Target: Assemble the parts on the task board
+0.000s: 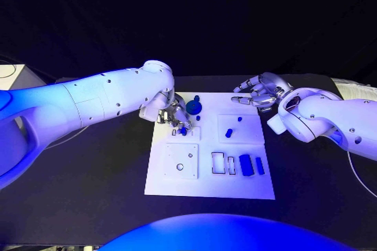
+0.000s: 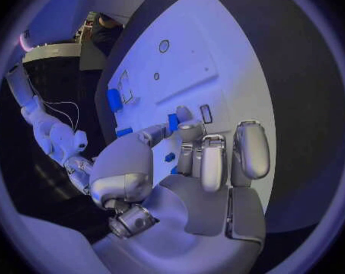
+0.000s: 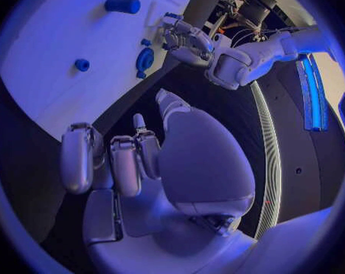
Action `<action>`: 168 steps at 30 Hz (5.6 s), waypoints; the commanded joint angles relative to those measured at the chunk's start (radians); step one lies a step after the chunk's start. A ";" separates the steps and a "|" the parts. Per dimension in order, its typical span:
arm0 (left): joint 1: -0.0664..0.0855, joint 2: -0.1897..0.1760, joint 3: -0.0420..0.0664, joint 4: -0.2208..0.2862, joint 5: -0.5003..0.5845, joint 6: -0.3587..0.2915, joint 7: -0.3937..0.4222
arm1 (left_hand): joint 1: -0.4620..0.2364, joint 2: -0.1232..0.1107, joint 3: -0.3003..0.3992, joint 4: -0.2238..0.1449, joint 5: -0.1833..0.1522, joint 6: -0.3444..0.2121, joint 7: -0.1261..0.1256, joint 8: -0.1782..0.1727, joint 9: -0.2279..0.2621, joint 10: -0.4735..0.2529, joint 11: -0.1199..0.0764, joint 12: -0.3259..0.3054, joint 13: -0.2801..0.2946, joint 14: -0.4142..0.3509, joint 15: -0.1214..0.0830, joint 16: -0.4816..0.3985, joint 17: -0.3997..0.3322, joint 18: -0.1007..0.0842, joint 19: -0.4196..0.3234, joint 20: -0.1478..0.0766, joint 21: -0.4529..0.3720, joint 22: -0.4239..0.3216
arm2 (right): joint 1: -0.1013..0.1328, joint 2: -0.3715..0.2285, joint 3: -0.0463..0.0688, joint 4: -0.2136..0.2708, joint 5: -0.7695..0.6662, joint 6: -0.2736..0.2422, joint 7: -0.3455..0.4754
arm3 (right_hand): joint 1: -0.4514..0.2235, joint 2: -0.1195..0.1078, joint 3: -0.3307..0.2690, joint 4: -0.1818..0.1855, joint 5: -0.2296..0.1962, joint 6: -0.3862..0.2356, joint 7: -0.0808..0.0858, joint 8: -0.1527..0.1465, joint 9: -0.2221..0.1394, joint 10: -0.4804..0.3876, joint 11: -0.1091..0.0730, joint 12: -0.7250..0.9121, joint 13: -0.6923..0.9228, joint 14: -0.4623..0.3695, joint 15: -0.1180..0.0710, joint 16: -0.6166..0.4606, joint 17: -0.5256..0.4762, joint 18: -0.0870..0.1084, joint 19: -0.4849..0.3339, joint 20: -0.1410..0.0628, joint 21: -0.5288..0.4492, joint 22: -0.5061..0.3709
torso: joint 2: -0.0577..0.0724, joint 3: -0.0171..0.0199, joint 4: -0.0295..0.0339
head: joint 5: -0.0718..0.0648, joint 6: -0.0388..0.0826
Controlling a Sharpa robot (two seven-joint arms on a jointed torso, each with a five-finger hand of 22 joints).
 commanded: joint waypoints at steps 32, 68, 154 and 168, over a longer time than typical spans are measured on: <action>-0.019 -0.012 -0.014 0.010 -0.018 0.042 -0.033 | -0.060 -0.020 0.164 -0.034 -0.011 0.022 0.001 -0.008 -0.002 0.018 0.000 -0.002 0.009 0.108 -0.008 0.007 0.263 -0.017 0.011 -0.004 0.006 0.007 | -0.002 -0.001 0.000 -0.001 -0.002 0.009 0.009 | -0.009 0.003 -0.004 0.000 0.003 -0.003 -0.001 0.006 0.000 -0.001 -0.003 0.002 0.110 0.072 -0.004 -0.004 0.137 0.018 -0.004 -0.004 -0.003 0.097 | 0.000 0.0007 -0.0008 | 0.000 0.000; -0.017 -0.035 0.005 0.045 -0.026 -0.028 -0.025 | -0.091 -0.032 -0.001 0.042 -0.026 0.032 -0.003 -0.010 -0.001 0.024 -0.003 -0.003 0.017 0.108 -0.011 0.007 0.263 -0.017 0.015 -0.007 0.006 0.012 | -0.004 -0.002 0.000 -0.001 -0.002 0.012 0.010 | -0.010 0.004 -0.006 -0.001 0.004 -0.004 -0.001 0.008 0.000 -0.001 -0.003 0.002 0.110 0.072 -0.005 -0.004 0.137 0.018 -0.004 -0.005 -0.003 0.097 | 0.000 0.0007 -0.0004 | -0.003 0.000; -0.061 -0.334 0.083 0.450 -0.029 -0.760 0.038 | 0.197 -0.161 -0.206 0.115 -0.018 -0.184 0.100 -0.159 -0.128 -0.220 0.088 -0.196 -0.276 0.002 0.061 -0.185 -0.004 0.048 -0.181 0.053 -0.244 -0.291 | -0.015 -0.015 0.000 -0.019 -0.010 -0.001 0.023 | -0.012 0.004 -0.008 -0.001 0.003 -0.005 -0.001 0.009 -0.001 -0.002 -0.003 0.001 0.108 0.071 -0.005 -0.005 0.135 0.018 -0.004 -0.005 -0.006 0.096 | -0.004 0.0000 0.0035 | -0.011 0.016; -0.151 -0.363 0.057 0.523 -0.227 -0.888 0.017 | 0.245 -0.138 -0.247 0.143 0.009 -0.176 0.072 0.004 -0.091 -0.217 0.065 -0.167 -0.276 0.035 0.043 -0.127 0.064 0.031 -0.116 0.038 -0.186 -0.215 | -0.016 -0.015 -0.005 -0.031 -0.011 0.000 0.019 | -0.014 0.004 -0.010 -0.001 0.003 -0.006 -0.001 0.011 -0.001 -0.002 -0.004 0.001 0.108 0.071 -0.005 -0.006 0.135 0.018 -0.005 -0.005 -0.008 0.096 | -0.006 0.0018 0.0043 | -0.008 0.015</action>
